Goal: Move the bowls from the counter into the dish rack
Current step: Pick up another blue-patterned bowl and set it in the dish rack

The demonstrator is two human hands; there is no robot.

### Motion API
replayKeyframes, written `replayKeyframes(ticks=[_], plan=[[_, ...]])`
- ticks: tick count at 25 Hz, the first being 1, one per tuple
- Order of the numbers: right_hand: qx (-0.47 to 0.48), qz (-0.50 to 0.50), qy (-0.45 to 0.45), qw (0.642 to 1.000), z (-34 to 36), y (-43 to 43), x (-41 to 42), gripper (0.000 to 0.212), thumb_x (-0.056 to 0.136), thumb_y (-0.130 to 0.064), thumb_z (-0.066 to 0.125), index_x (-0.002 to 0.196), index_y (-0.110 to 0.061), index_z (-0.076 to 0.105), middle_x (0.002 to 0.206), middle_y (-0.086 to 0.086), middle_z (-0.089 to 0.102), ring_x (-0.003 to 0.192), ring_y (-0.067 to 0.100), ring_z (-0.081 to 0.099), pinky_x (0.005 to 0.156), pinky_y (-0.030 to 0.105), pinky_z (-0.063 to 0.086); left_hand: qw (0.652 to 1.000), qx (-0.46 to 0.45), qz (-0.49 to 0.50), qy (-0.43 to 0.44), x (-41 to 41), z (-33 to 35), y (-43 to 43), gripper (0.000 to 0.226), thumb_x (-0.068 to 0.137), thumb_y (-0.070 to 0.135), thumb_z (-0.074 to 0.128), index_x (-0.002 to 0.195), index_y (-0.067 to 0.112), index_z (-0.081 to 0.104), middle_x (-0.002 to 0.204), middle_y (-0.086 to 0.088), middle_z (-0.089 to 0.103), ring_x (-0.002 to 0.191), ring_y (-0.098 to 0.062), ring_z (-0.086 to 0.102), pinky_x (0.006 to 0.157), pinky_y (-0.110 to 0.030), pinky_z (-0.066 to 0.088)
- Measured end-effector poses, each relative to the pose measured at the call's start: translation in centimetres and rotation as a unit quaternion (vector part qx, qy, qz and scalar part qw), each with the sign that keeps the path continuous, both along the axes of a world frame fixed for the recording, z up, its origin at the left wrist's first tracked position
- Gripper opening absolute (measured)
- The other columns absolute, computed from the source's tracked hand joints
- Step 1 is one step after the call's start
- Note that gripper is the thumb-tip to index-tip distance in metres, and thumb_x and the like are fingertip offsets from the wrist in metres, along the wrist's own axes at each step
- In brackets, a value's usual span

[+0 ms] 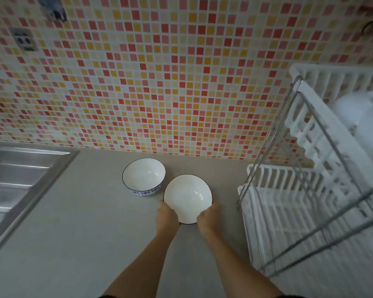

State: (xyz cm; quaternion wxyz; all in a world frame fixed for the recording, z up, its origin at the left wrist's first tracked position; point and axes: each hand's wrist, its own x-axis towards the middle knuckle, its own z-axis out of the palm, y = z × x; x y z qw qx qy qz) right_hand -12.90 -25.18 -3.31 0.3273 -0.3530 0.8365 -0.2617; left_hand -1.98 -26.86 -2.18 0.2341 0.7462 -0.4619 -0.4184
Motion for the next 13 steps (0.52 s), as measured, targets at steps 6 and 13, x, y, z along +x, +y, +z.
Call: replayKeyframes(ticks=[6,13], plan=[[-0.109,0.056,-0.022,0.992,5.2,7.7,2.1,0.029,0.096,-0.014,0.047,0.120,0.004,0.046,0.118,0.021,0.062,0.105,0.036,0.060,0.070,0.029,0.038,0.991,-0.131,0.025,-0.029,3.9,4.7,7.6,0.041,0.090,-0.002,0.034,0.130,0.006,0.042,0.108,-0.026,0.063,0.100,-0.042,0.060,0.084,-0.045,0.052],[-0.192,0.121,-0.229,0.947,16.8,14.5,2.9,0.066,0.069,-0.085,0.040,0.119,-0.043,0.039,0.117,-0.004,0.058,0.110,0.027,0.059,0.093,0.047,0.052,0.934,-0.348,0.030,0.080,6.9,12.9,16.9,0.028,0.099,0.021,0.033,0.123,0.016,0.047,0.101,-0.002,0.061,0.093,-0.027,0.058,0.076,-0.033,0.042]])
